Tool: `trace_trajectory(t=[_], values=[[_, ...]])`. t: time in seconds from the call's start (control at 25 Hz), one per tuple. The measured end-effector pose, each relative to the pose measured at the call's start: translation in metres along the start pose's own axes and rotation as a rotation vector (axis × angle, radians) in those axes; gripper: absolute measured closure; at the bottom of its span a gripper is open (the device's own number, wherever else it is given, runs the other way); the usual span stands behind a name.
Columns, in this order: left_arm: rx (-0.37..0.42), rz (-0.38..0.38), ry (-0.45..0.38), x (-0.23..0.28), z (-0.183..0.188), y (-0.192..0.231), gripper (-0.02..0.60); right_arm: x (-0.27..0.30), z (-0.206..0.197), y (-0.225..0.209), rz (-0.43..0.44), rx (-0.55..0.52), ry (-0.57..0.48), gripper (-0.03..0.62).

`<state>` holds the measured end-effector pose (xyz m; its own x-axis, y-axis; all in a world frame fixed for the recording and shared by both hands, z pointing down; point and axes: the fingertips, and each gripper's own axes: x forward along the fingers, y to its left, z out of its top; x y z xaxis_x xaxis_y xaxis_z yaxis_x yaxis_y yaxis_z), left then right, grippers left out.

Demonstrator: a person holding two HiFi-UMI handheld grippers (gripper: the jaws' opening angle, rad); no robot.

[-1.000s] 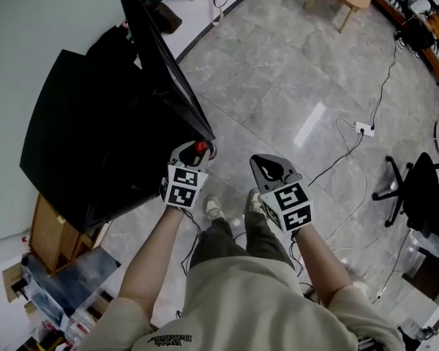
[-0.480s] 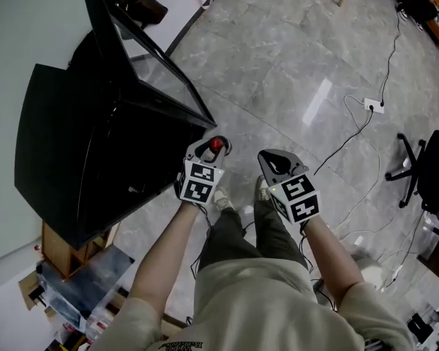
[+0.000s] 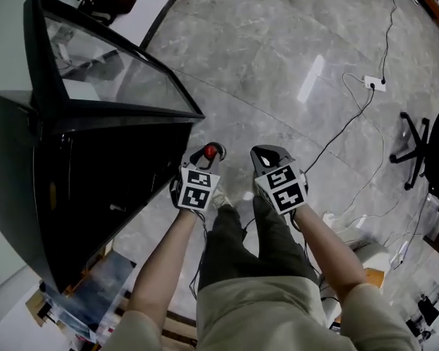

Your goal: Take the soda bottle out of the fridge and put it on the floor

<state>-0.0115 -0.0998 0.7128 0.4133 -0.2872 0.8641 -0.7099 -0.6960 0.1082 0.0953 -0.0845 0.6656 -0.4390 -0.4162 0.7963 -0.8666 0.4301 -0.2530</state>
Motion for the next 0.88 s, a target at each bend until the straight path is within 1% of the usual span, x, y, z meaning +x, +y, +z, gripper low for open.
trace_trajectory(t=[0.24,0.48,0.72,0.88], values=[[0.0,-0.013,0.039,0.069,-0.04,0.004,0.459,0.063,-0.054,-0.015,0.01,0.03,0.06,0.599],[-0.002,-0.03,0.094,0.136,-0.092,0.01,0.459,0.124,-0.112,-0.024,0.02,0.078,0.116,0.599],[0.036,-0.03,0.151,0.201,-0.148,0.01,0.459,0.185,-0.168,-0.036,0.023,0.189,0.158,0.599],[0.019,-0.033,0.191,0.245,-0.186,0.007,0.459,0.223,-0.202,-0.035,0.073,0.315,0.16,0.599]])
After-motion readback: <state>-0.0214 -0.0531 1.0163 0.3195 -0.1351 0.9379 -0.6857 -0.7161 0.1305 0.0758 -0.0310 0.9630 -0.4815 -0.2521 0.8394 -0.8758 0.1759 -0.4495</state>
